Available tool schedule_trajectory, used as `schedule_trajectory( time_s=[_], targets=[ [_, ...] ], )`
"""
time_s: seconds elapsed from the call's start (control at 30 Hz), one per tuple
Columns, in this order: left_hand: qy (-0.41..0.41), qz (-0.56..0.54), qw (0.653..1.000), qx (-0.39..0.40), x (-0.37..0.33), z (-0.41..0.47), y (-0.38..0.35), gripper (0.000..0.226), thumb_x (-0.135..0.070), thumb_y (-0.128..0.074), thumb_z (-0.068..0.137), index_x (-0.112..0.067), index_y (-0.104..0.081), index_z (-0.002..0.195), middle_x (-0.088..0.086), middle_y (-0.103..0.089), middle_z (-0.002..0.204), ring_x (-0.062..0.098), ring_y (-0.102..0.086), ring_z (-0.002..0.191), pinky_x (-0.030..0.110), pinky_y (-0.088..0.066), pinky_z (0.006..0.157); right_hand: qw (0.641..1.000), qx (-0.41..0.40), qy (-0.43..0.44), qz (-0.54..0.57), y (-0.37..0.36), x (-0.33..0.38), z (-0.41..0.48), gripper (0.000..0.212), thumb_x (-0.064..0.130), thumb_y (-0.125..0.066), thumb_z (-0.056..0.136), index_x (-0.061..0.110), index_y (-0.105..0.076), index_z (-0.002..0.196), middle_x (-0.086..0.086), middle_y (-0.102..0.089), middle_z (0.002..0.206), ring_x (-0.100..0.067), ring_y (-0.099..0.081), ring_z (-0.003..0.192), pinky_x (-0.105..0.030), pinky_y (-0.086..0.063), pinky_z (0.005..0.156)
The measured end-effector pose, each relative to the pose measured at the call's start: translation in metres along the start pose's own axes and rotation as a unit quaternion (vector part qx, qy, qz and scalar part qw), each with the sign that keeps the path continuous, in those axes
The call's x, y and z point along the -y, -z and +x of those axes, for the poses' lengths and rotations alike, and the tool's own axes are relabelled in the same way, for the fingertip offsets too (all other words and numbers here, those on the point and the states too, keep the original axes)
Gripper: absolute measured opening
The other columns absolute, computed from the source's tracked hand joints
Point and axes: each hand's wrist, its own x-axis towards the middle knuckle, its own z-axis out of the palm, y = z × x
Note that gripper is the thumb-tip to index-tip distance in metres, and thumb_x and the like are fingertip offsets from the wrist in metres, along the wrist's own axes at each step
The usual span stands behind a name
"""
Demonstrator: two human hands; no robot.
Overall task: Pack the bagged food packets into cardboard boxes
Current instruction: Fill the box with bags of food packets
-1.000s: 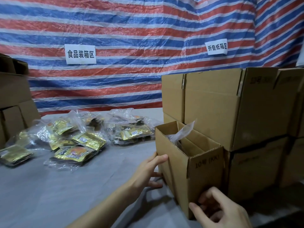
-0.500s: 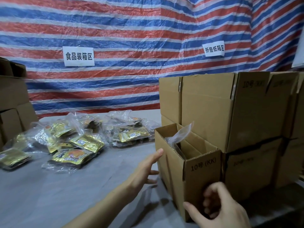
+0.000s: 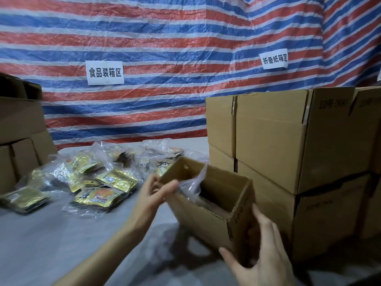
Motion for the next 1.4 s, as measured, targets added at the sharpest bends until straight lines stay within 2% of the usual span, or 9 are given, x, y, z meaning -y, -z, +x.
schedule_trajectory(
  time_s=[0.23,0.4,0.53,0.7,0.83,1.03,1.17,1.27,1.4],
  targets=[
    [-0.017,0.064,0.997,0.044,0.034,-0.041,0.087,0.101,-0.035,-0.092,0.036,-0.02,-0.052,0.128,-0.003,-0.073,0.114,0.007,-0.07,0.104,0.014,-0.054,0.079,0.957,0.235,-0.013,0.168,-0.045,0.0,0.038,0.094,0.0,-0.082,0.077,0.061,-0.037,0.133,0.028,-0.05,0.133,0.018,-0.057,0.106,-0.006,-0.05,0.076],
    [-0.07,0.163,0.983,0.039,0.035,-0.037,0.117,0.112,-0.041,-0.097,0.04,-0.04,-0.039,0.135,-0.02,-0.051,0.142,-0.004,-0.055,0.125,0.008,-0.045,0.094,0.951,0.27,0.015,0.148,-0.074,0.001,0.05,0.087,0.008,-0.082,0.079,0.062,-0.038,0.131,0.038,-0.054,0.125,0.0,-0.069,0.097,-0.011,-0.052,0.074],
    [-0.104,0.184,0.976,0.046,0.036,-0.03,0.133,0.124,-0.058,-0.098,0.041,-0.052,-0.028,0.143,-0.021,-0.053,0.142,0.005,-0.054,0.132,0.029,-0.045,0.103,0.953,0.258,0.001,0.157,-0.08,0.008,0.073,0.073,0.006,-0.081,0.081,0.044,-0.051,0.136,0.017,-0.065,0.119,-0.015,-0.068,0.094,-0.033,-0.057,0.083],
    [-0.148,0.204,0.967,-0.046,0.031,-0.025,0.153,0.122,-0.065,-0.093,0.04,-0.066,-0.029,0.144,-0.025,-0.046,0.147,-0.001,-0.053,0.127,0.019,-0.046,0.098,0.938,0.27,0.022,0.216,-0.093,0.03,0.093,0.037,0.044,-0.066,0.081,0.029,-0.07,0.115,0.01,-0.074,0.103,-0.011,-0.067,0.101,-0.031,-0.052,0.085],
    [-0.101,0.147,0.981,-0.071,0.036,-0.021,0.156,0.124,-0.065,-0.097,0.031,-0.056,-0.04,0.141,-0.005,-0.056,0.142,0.015,-0.057,0.128,0.047,-0.043,0.113,0.958,0.179,0.055,0.218,-0.113,0.06,0.097,0.045,0.046,-0.066,0.075,0.034,-0.059,0.118,0.017,-0.066,0.113,-0.002,-0.06,0.11,-0.021,-0.045,0.09],
    [-0.086,0.155,0.98,-0.089,0.039,-0.023,0.151,0.13,-0.064,-0.096,0.035,-0.04,-0.036,0.148,-0.005,-0.055,0.14,0.014,-0.057,0.127,0.047,-0.047,0.109,0.958,0.191,0.209,-0.046,-0.116,0.13,0.127,0.06,0.085,-0.047,0.074,0.029,-0.066,0.069,0.014,-0.063,0.081,-0.008,-0.051,0.09,-0.024,-0.037,0.072],
    [-0.086,0.15,0.981,-0.092,0.041,-0.023,0.149,0.134,-0.066,-0.096,0.033,-0.041,-0.035,0.15,-0.006,-0.058,0.139,0.013,-0.057,0.127,0.046,-0.046,0.11,0.913,0.366,0.169,0.064,-0.122,0.164,0.14,0.025,0.036,-0.063,0.098,0.024,-0.076,0.081,0.005,-0.073,0.073,-0.009,-0.072,0.073,-0.027,-0.058,0.067],
    [-0.086,0.135,0.982,-0.098,0.043,-0.024,0.15,0.133,-0.066,-0.097,0.031,-0.046,-0.037,0.147,-0.006,-0.06,0.138,0.013,-0.058,0.126,0.046,-0.046,0.111,0.897,0.386,-0.008,0.215,-0.125,0.171,0.155,0.02,0.016,-0.057,0.102,0.012,-0.073,0.089,0.004,-0.075,0.072,-0.016,-0.074,0.068,-0.021,-0.055,0.054],
    [-0.1,0.162,0.978,-0.089,0.042,-0.024,0.148,0.131,-0.068,-0.095,0.034,-0.043,-0.036,0.149,-0.012,-0.057,0.141,0.009,-0.057,0.127,0.039,-0.047,0.107,0.929,0.363,0.009,-0.076,-0.141,0.152,0.174,0.01,0.009,-0.064,0.089,0.002,-0.067,0.082,-0.009,-0.07,0.078,-0.023,-0.069,0.073,-0.04,-0.059,0.064]
  ],
)
